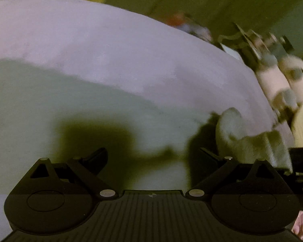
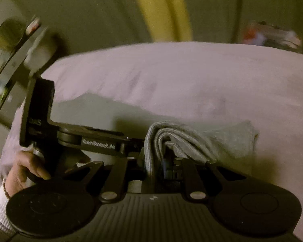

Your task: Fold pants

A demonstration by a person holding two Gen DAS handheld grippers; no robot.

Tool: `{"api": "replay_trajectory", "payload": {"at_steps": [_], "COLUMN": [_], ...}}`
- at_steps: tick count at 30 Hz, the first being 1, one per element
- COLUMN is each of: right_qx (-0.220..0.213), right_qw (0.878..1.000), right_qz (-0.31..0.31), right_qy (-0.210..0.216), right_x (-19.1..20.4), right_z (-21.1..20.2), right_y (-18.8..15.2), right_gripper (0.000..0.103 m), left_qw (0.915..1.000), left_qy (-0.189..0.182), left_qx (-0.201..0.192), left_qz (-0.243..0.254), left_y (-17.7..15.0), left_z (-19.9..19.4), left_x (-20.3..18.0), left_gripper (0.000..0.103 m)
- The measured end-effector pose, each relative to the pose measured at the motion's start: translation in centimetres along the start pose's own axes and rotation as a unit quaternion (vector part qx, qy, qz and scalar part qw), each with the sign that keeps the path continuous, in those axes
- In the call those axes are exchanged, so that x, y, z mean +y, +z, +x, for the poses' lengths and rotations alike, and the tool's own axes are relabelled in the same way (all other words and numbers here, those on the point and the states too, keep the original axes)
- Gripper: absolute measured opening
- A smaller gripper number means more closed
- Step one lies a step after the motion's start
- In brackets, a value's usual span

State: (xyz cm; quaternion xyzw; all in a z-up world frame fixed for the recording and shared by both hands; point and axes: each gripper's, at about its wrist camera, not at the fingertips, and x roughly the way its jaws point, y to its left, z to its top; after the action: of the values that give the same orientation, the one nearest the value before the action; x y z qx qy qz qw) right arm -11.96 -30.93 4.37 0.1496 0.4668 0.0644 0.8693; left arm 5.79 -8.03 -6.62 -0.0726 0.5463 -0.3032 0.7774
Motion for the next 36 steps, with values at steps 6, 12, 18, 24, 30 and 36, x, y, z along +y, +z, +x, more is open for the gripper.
{"api": "replay_trajectory", "payload": {"at_steps": [6, 12, 18, 24, 30, 36], "right_qx": [0.076, 0.137, 0.169, 0.116, 0.029, 0.048], "right_qw": [0.994, 0.984, 0.983, 0.99, 0.982, 0.941], "right_qz": [-0.078, -0.116, -0.065, 0.013, 0.177, 0.32], "right_qy": [0.026, 0.01, 0.04, 0.075, 0.066, 0.102], "right_x": [7.3, 11.3, 11.7, 8.5, 0.7, -5.8], "right_z": [6.6, 12.9, 15.6, 8.5, 2.3, 7.6], "right_y": [0.4, -0.4, -0.6, 1.8, 1.4, -3.4], "right_gripper": [0.014, 0.016, 0.053, 0.085, 0.093, 0.094], "left_qw": [0.9958, 0.9953, 0.9959, 0.9984, 0.9966, 0.9799], "left_qy": [0.023, 0.026, 0.021, 0.013, -0.027, -0.051], "left_qx": [-0.012, -0.016, -0.015, -0.032, -0.015, 0.007], "left_qz": [-0.088, -0.091, -0.086, -0.045, 0.076, 0.192], "left_y": [-2.0, -4.0, -4.8, -5.6, -6.9, -8.5], "left_z": [-3.4, -4.8, -5.0, -6.6, -6.7, -4.1], "left_x": [7.5, 9.6, 10.3, 9.0, 3.3, -3.3], "left_gripper": [0.099, 0.099, 0.099, 0.099, 0.099, 0.099]}}
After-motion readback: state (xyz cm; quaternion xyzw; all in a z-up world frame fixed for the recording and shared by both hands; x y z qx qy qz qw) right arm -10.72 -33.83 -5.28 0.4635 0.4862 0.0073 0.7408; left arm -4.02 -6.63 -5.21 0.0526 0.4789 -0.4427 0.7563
